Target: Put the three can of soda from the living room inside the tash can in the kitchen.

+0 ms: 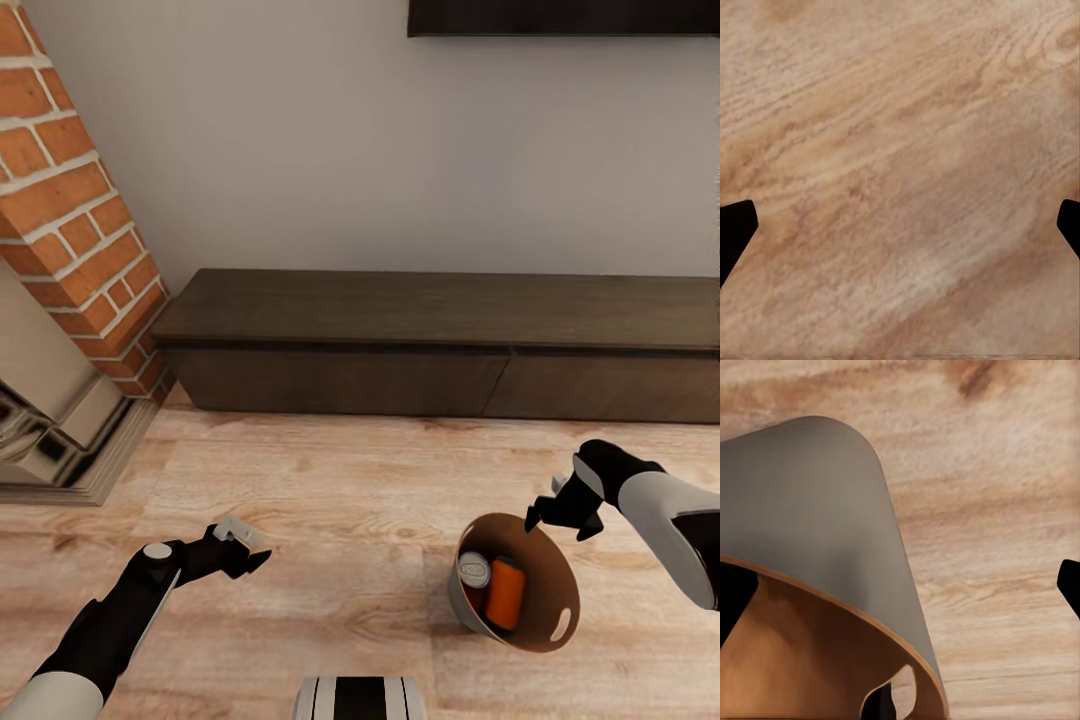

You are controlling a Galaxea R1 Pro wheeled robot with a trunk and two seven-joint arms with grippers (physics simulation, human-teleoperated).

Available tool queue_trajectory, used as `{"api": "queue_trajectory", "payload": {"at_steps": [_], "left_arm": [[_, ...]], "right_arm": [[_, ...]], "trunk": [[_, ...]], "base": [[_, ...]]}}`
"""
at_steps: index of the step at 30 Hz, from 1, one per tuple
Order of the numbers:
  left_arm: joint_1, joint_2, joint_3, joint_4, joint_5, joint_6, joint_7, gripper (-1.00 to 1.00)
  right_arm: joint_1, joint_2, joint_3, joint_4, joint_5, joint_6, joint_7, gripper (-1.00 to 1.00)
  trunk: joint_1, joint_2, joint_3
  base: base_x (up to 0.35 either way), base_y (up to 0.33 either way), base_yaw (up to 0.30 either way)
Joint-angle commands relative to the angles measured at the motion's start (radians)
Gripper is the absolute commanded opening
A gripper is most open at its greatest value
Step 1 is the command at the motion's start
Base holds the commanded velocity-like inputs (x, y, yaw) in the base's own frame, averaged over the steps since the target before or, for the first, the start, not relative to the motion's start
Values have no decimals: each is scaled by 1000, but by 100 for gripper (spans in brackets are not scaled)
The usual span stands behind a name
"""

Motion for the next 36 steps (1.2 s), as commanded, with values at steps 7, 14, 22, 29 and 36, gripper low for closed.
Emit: {"api": "queue_trajectory", "payload": {"at_steps": [7,14,22,29,36], "left_arm": [[0,0,-1,22,-2,1,0,100],[-1,0,-1,26,-3,3,0,100],[-1,0,-1,27,-4,8,0,100],[-2,0,-1,37,-5,11,0,100],[-2,0,-1,50,-5,11,0,100]], "right_arm": [[16,1,0,0,0,0,-3,100],[24,0,0,0,0,0,-4,100],[32,0,0,0,0,-2,-5,100],[51,0,0,-1,0,-22,-8,100],[58,1,0,0,0,-23,-10,100]], "trunk": [[-3,2,27],[-6,3,54],[-37,59,79],[-64,108,101],[-91,157,123]], "base": [[0,0,0],[0,0,0],[0,0,0],[0,0,0],[0,0,0]]}}
